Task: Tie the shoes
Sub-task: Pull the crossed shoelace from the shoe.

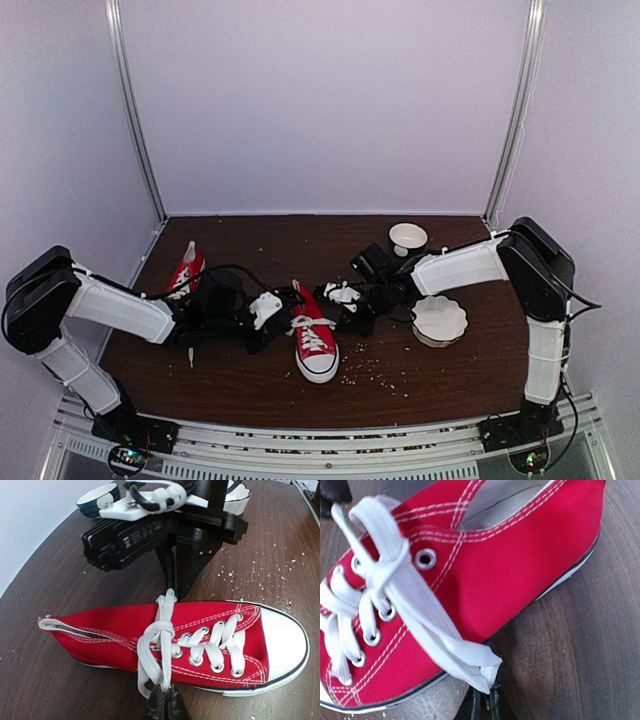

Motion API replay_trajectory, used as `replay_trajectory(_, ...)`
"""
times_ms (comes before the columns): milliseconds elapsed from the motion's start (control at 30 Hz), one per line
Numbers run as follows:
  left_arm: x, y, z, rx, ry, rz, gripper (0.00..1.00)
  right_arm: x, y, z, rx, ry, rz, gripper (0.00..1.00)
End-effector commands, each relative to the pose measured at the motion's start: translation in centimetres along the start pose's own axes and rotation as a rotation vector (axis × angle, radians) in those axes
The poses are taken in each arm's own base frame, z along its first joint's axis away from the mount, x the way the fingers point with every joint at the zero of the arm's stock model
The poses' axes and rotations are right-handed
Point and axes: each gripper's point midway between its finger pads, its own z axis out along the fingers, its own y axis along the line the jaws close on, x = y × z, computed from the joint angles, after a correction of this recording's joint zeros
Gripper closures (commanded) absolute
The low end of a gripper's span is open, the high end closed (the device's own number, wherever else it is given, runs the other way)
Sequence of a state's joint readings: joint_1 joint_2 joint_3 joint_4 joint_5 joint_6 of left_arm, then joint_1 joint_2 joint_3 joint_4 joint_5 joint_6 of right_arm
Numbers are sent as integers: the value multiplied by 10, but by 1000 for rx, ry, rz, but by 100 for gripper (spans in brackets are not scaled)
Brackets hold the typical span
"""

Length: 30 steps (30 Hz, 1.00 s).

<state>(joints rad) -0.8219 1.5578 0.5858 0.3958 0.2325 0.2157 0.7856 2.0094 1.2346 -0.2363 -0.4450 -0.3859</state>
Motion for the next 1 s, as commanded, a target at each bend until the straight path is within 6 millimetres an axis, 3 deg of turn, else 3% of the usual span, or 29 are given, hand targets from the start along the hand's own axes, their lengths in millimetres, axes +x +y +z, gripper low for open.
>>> replay_trajectory(0, -15, 11, -10, -75, -62, 1, 100, 30, 5, -3, 4, 85, 53, 99)
replay_trajectory(333, 1, 20, -15, -135, -28, -35, 100, 27, -3, -18, 47, 49, 73, 99)
replay_trajectory(500, 8, 25, -18, -166, -8, -47, 100, 26, -2, -18, 42, 42, 75, 94)
replay_trajectory(633, 13, 30, -22, -192, -1, -56, 100, 27, -1, -21, 45, 44, 76, 81)
replay_trajectory(800, 17, 32, -24, -206, 2, -69, 100, 17, -2, -32, 52, -12, 69, 81)
replay_trajectory(967, 18, 31, -23, -197, -3, -72, 100, 8, 1, -24, 16, -51, 72, 73)
